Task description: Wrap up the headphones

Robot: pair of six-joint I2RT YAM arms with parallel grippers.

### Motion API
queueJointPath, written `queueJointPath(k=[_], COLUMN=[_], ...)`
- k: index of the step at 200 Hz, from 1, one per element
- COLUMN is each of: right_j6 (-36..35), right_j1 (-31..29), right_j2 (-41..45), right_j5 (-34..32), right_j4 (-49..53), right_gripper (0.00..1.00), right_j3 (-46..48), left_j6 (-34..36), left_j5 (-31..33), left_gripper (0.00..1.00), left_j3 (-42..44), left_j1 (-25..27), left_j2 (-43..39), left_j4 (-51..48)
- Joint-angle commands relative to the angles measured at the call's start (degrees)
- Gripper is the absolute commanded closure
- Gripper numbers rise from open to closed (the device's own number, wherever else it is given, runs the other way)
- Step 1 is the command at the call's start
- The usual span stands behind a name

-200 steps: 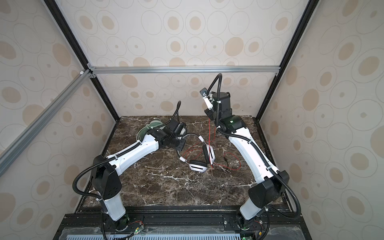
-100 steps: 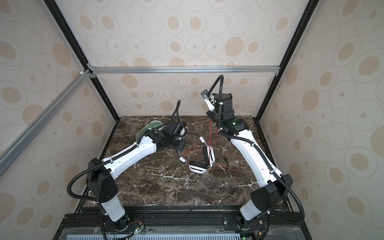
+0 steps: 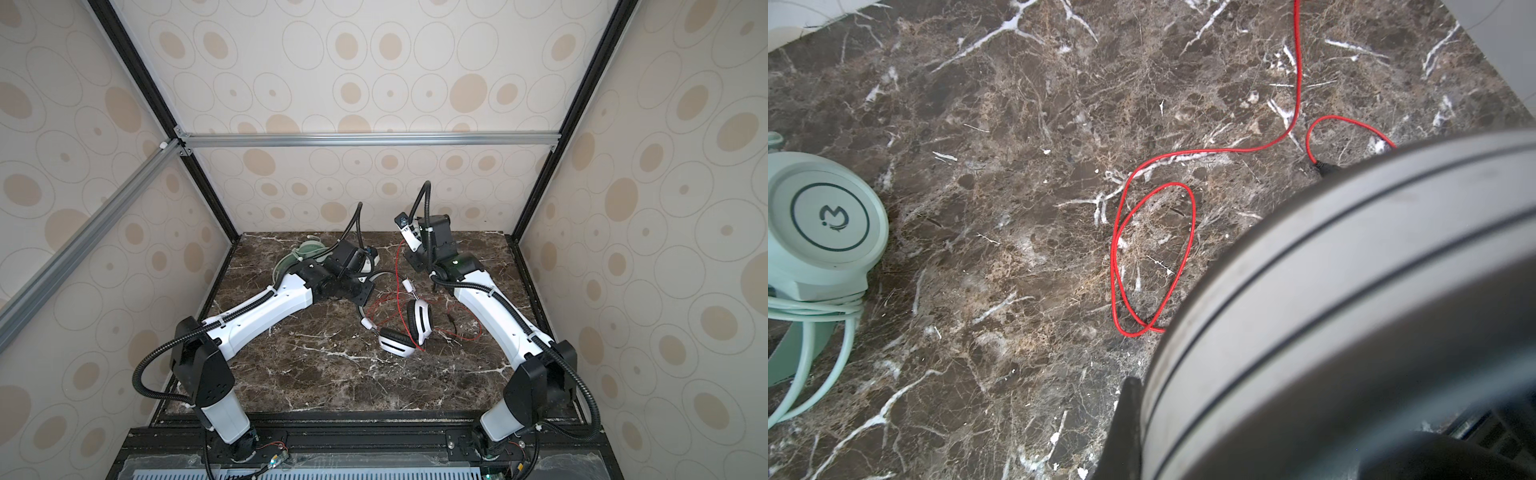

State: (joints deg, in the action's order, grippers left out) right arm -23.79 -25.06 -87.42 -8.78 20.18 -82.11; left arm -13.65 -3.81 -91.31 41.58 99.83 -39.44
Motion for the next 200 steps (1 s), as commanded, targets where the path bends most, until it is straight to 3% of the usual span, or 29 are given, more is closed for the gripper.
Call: queueJointPath(k=[1,21,71,132,165,200], right_j6=[2.62,3.84,6.70,8.52,11.40,12.82], right_j1=[-0.50,-0.53,-0.52,-0.47,-0.48,-0.42], right_j2=[3.69,5.45,13.96,20.12,24.11,22.20], right_j5=[2.11,-0.03,-13.49,-19.27,-24.09,-27.59], right_j4=[-3.18,-3.82,-9.33,-11.57,-19.04,-19.04], right_gripper=[1.00,1.00,1.00,1.00,1.00,1.00], right_j3=[4.08,7.30,17.27,24.13,31.58,32.88], left_j6=[0.20,-0.02,-0.19,-0.58,-0.75,-1.12], left_j5=[-1.89,-1.65,-0.75,-2.28,-3.47,-6.62], left_gripper=[1.00,1.00,1.00,1.00,1.00,1.00], left_j3=[-1.15,-1.25,-1.63,-1.40,-1.50,-1.16], left_j1=[0.57,0.52,0.19,-0.42,-0.63,-1.28], left_j2=[-2.19,-1.86,-1.31,-1.80,-1.75,-2.61], left_j4=[2.17,1.91,1.36,1.89,1.95,2.91])
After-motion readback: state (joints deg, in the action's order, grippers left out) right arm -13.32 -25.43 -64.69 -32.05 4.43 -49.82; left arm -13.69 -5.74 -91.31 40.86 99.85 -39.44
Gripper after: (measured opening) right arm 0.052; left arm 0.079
